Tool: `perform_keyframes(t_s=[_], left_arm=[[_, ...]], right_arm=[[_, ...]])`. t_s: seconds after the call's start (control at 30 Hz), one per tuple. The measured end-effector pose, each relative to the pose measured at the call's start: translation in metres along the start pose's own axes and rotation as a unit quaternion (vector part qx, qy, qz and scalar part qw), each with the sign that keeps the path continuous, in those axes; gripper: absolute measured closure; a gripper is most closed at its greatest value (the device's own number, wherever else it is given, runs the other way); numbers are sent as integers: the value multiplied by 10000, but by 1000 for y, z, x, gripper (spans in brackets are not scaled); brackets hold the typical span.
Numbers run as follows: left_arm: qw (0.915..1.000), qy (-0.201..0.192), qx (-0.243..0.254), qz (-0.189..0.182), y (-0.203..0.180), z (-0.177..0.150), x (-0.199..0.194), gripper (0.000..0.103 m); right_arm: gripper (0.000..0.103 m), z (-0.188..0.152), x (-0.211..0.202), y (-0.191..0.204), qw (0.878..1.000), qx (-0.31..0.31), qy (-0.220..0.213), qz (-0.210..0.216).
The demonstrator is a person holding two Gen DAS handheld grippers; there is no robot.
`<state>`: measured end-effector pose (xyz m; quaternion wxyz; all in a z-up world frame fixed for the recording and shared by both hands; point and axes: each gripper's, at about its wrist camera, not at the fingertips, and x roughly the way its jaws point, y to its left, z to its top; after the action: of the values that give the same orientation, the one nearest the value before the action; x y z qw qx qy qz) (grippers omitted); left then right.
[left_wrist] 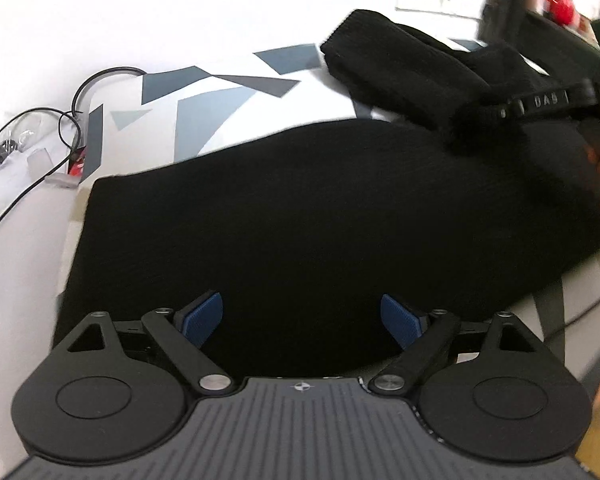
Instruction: Fold clothes
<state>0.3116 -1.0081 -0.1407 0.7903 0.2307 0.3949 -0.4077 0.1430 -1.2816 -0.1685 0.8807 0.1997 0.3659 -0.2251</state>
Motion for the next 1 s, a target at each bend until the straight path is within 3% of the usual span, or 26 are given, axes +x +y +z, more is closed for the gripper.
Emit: perform_keyframes(t_s=[0.17, 0.2, 0.33, 0.47, 0.5, 0.57, 0.77, 0.83, 0.9, 0.97, 1.0], left_arm=[[9917, 111, 1275, 101, -22, -28, -9, 9], [9901, -43, 1392, 155, -25, -30, -11, 8], [9907, -258, 1334, 47, -28, -23, 1, 5], [9939, -620, 910, 24, -21, -15, 15, 7], [9947, -683, 767, -18, -18, -14, 18, 12], [9961, -737, 434, -228, -14, -13, 17, 43], [9960, -872, 130, -131, -16, -15, 9, 80], [9959, -894, 40, -89, -18, -18, 4, 84], [9959, -904, -59, -49, -20, -22, 0, 87], [9956, -929, -123, 6, -24, -28, -5, 88], [9954, -947, -144, 37, -26, -31, -7, 88]], right_arm=[[35, -34, -30, 1, 9982, 502, 174, 279], [35, -41, -37, 1, 9973, 620, 179, 341], [30, -66, -62, 9, 9983, 490, 156, 290], [23, -87, -79, 19, 9995, -1, 224, 237], [22, -92, -84, 21, 9994, -128, 244, 223], [17, -103, -92, 25, 9987, -382, 285, 194], [14, -134, -107, 32, 9921, -1129, 535, -141], [12, -141, -106, 34, 9866, -1530, 426, -373], [17, -142, -107, 28, 9876, -1496, 273, -389], [55, -138, -107, 16, 9917, -1265, 145, -203], [66, -136, -107, 10, 9933, -1147, 81, -108]])
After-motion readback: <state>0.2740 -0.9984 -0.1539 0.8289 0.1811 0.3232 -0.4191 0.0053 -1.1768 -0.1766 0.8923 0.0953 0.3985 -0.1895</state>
